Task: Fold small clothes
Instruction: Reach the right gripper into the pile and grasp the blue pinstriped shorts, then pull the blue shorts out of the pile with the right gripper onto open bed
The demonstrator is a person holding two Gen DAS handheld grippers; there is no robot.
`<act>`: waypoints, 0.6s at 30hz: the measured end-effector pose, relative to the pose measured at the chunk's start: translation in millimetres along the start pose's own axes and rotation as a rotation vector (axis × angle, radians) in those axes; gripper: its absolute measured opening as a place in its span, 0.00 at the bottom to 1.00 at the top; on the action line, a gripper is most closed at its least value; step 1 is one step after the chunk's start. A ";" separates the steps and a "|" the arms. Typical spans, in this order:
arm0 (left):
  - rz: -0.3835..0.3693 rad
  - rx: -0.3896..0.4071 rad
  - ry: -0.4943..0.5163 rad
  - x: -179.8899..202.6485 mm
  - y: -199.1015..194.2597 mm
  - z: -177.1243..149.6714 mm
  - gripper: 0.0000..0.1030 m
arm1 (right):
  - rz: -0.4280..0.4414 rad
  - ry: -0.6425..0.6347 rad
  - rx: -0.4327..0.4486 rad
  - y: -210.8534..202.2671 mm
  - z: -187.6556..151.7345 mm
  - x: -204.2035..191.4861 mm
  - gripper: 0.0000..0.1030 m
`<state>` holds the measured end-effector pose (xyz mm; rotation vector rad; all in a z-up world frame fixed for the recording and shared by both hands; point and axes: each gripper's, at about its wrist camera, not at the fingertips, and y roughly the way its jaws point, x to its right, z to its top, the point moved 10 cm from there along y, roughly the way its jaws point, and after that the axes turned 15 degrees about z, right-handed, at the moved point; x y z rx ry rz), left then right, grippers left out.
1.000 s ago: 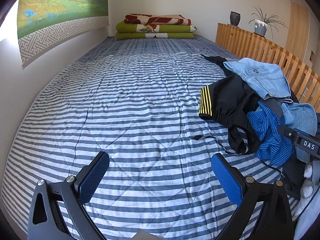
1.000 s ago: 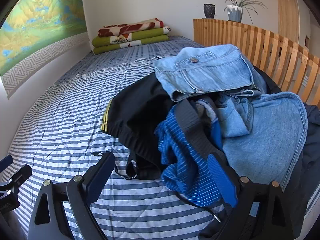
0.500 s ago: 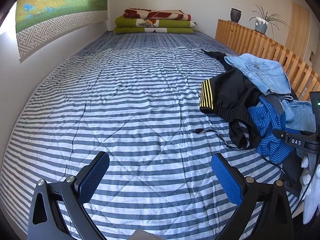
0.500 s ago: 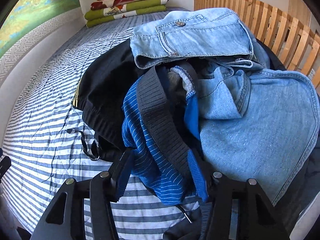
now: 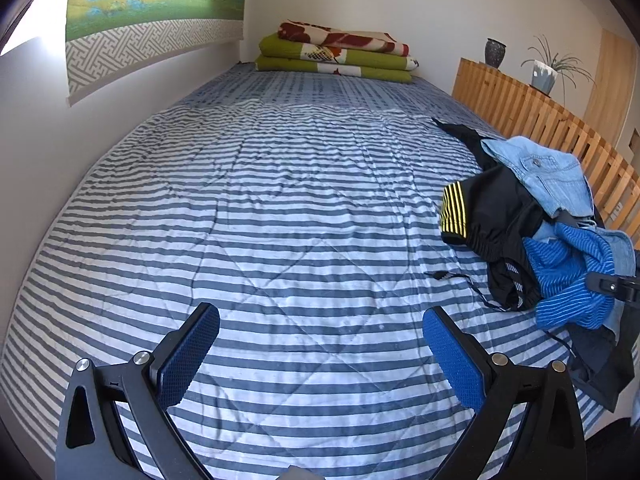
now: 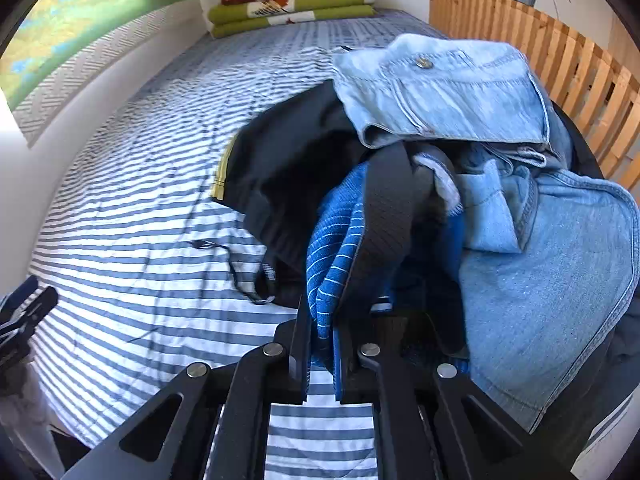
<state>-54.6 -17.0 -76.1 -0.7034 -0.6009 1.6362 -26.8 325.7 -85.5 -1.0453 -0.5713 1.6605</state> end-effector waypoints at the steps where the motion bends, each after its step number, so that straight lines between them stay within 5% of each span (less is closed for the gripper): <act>1: 0.015 0.007 -0.016 -10.1 -1.0 2.1 1.00 | 0.025 -0.018 0.007 -5.4 1.4 -14.8 0.07; 7: 0.142 0.076 -0.077 -75.2 -12.1 12.2 1.00 | 0.124 -0.126 0.023 -17.9 7.4 -101.8 0.07; 18: 0.210 0.063 -0.170 -172.9 -14.1 -7.4 1.00 | 0.374 -0.231 -0.032 21.1 5.8 -250.8 0.06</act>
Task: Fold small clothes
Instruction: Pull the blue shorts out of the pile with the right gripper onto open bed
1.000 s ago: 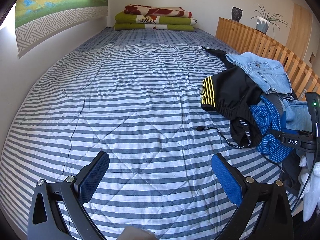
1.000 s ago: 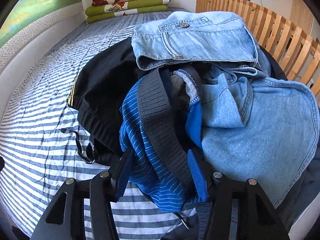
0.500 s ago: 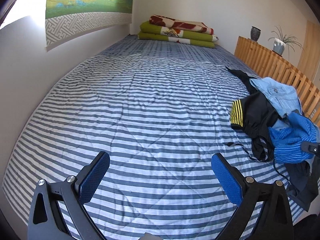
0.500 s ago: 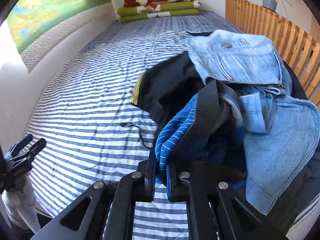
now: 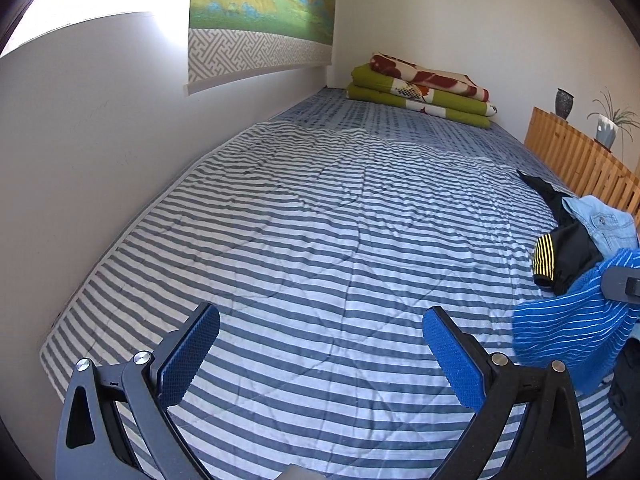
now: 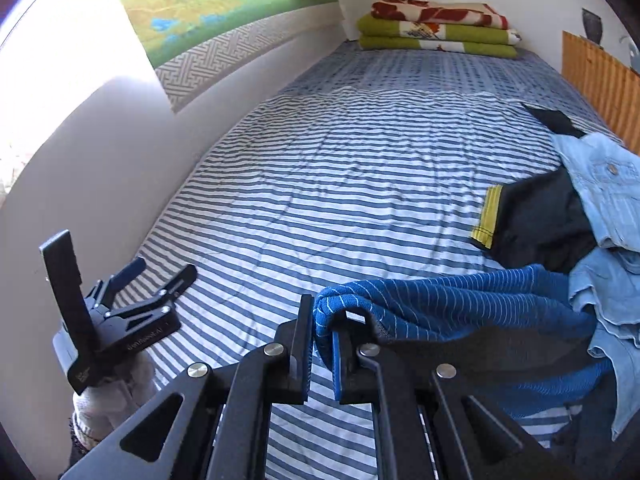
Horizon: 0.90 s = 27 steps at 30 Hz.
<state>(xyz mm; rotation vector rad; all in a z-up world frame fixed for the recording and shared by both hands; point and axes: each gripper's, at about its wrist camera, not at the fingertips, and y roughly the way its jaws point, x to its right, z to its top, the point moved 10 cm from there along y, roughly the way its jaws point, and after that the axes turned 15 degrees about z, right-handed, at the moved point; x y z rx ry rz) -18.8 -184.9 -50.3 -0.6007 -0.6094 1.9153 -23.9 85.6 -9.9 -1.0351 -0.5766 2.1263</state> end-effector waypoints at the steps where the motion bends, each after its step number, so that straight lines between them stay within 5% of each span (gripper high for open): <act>1: 0.009 -0.002 -0.008 -9.0 2.0 -0.8 1.00 | 0.033 -0.020 -0.009 9.8 4.3 -16.9 0.06; 5: 0.013 -0.032 -0.059 -40.7 12.5 -3.8 1.00 | 0.035 -0.098 -0.102 54.2 10.1 -52.1 0.12; 8: -0.012 -0.048 -0.103 -53.9 18.4 -4.4 1.00 | 0.043 -0.018 -0.177 72.6 -3.9 -37.9 0.41; 15: -0.099 -0.115 -0.047 -26.5 28.3 -27.9 1.00 | 0.203 0.254 -0.178 46.9 -31.9 20.2 0.48; 19: -0.132 -0.135 0.028 8.6 23.4 -48.7 0.98 | 0.067 0.201 -0.177 18.4 -53.1 51.4 0.48; 24: -0.184 -0.127 0.130 59.9 -1.6 -75.0 0.98 | 0.031 0.246 -0.129 -21.4 -90.6 95.4 0.48; 27: -0.234 -0.146 0.196 96.2 -17.7 -91.7 0.98 | -0.125 0.181 -0.032 -51.9 -104.6 130.1 0.48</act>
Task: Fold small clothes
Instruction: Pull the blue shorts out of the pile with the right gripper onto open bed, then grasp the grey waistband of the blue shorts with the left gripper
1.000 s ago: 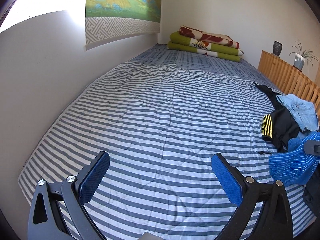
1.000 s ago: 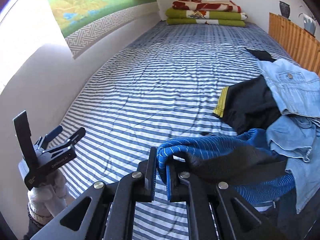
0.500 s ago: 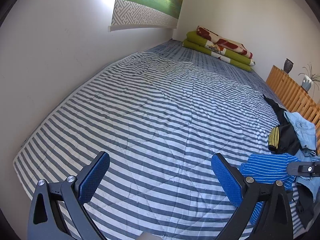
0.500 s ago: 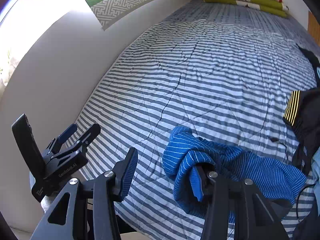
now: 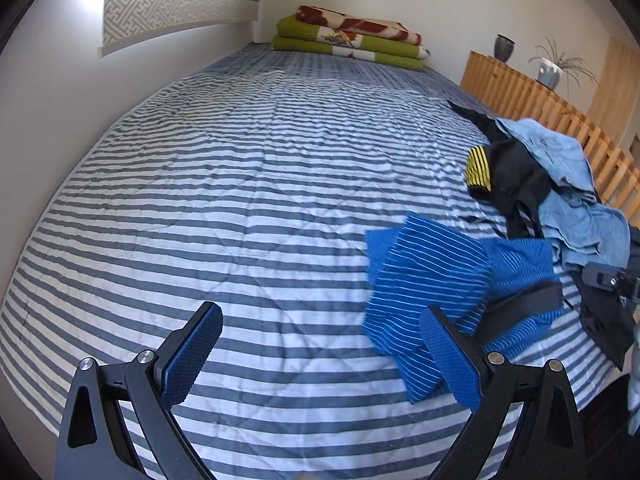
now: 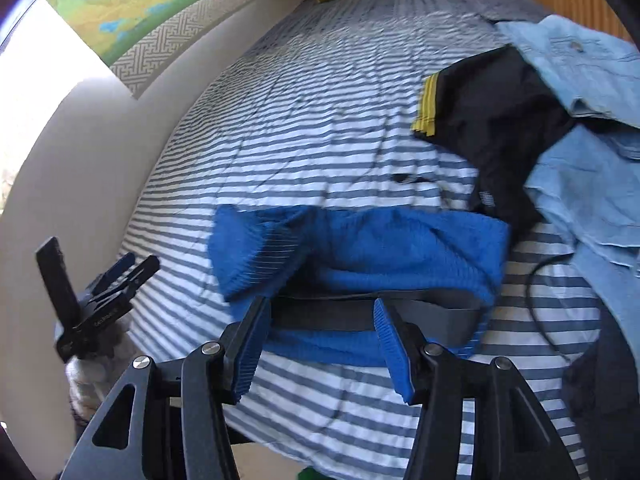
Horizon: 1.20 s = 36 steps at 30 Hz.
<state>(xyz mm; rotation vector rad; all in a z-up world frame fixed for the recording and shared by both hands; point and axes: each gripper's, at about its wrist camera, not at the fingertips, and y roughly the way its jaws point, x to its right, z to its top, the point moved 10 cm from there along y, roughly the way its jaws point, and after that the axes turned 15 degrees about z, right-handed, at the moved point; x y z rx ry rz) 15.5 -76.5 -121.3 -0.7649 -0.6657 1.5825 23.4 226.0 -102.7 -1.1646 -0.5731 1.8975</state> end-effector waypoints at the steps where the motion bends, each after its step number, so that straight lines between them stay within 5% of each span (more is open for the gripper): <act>1: -0.001 0.003 0.021 12.7 -2.7 -2.7 0.98 | -0.041 -0.022 0.035 -6.6 -1.8 11.8 0.48; 7: 0.047 0.032 0.205 88.9 -2.5 -5.9 0.96 | -0.129 -0.062 0.091 -3.5 -6.8 59.6 0.48; 10: 0.087 -0.025 0.251 111.0 16.0 -8.7 0.76 | -0.113 -0.075 0.070 14.0 -6.7 68.5 0.48; 18: 0.220 -0.101 0.208 79.0 51.3 1.5 0.47 | -0.190 -0.221 -0.010 38.8 -3.4 69.9 0.46; 21: 0.356 -0.073 0.168 32.4 47.1 11.5 0.40 | -0.121 -0.147 -0.046 44.9 -8.1 74.0 0.14; 24: 0.422 -0.102 0.084 -19.7 43.7 12.8 0.39 | -0.084 -0.151 -0.025 37.4 -10.6 64.1 0.07; 29: 0.425 -0.115 0.024 -60.2 24.3 2.0 0.41 | -0.029 -0.162 0.030 17.0 -15.0 45.4 0.06; 36: 0.325 -0.130 -0.023 -64.1 12.4 -20.9 0.66 | -0.101 -0.123 0.080 0.6 -15.2 63.5 0.06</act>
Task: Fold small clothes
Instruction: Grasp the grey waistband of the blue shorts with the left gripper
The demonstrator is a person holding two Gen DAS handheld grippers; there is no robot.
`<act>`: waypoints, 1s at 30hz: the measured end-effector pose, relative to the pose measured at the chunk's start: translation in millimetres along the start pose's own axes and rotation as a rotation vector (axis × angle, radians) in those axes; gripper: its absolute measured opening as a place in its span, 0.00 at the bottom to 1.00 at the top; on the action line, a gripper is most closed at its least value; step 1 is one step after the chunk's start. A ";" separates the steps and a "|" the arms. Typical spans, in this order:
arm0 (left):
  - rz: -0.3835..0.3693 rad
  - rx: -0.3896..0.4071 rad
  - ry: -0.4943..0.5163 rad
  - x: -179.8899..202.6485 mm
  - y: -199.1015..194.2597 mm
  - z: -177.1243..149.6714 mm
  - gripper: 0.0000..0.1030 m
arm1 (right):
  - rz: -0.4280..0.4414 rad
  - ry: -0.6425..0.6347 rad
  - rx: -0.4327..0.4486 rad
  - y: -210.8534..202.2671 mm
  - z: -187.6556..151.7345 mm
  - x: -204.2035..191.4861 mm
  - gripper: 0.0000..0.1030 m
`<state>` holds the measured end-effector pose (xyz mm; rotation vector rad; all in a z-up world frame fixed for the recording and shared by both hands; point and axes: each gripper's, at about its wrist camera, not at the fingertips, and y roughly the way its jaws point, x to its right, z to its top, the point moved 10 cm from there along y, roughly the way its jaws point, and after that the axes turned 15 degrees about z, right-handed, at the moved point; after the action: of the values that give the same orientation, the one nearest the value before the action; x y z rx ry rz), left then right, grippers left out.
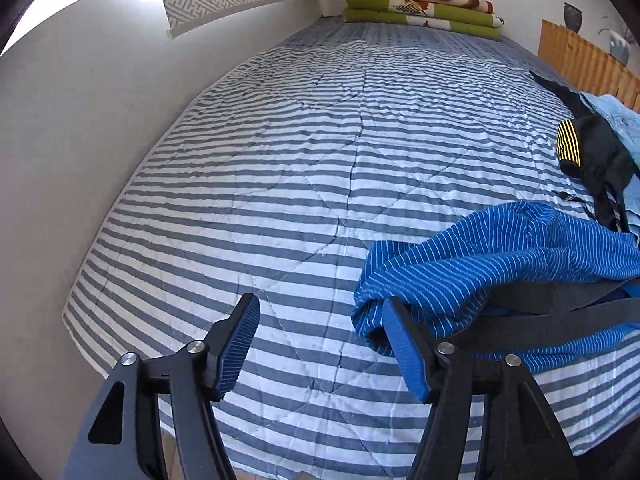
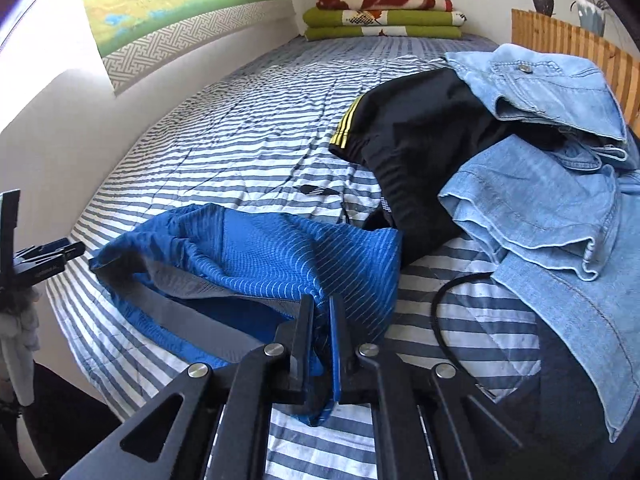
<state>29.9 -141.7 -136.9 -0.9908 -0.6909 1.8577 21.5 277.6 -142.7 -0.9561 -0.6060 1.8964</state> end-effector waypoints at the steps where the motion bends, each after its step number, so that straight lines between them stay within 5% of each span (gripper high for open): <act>1: -0.018 -0.011 -0.001 2.6 0.4 -5.3 0.66 | -0.002 0.013 0.003 -1.0 -1.0 3.2 0.06; 4: -0.067 -0.037 -0.012 9.4 2.0 -20.1 0.66 | 0.034 0.073 0.055 -11.7 0.9 8.5 0.06; 8: -0.102 -0.057 -0.006 17.6 1.8 -36.6 0.66 | 0.216 0.281 0.253 -64.4 12.6 24.0 0.00; 11: -0.130 -0.057 0.026 28.4 1.5 -45.5 0.66 | 0.040 0.292 0.327 -96.7 4.7 60.4 0.00; 18: -0.150 -0.027 0.086 43.5 -8.9 -48.3 0.66 | 0.072 0.085 0.127 -61.3 -15.7 23.0 0.06; 22: -0.137 -0.015 0.116 45.2 -8.6 -45.6 0.66 | 0.040 -0.082 -0.001 -25.8 -22.3 -11.2 0.44; 23: -0.136 -0.018 0.118 44.9 -7.5 -45.1 0.66 | 0.026 -0.103 -0.029 -16.7 -24.5 -13.5 0.46; 30: -0.099 -0.022 0.159 52.4 11.9 -31.7 0.61 | -0.085 -0.163 -0.205 33.9 -36.7 -7.2 0.46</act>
<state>36.7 -98.3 -181.1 -1.0861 -0.6543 1.6691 36.6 256.1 -185.8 -0.8936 -0.9375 1.8737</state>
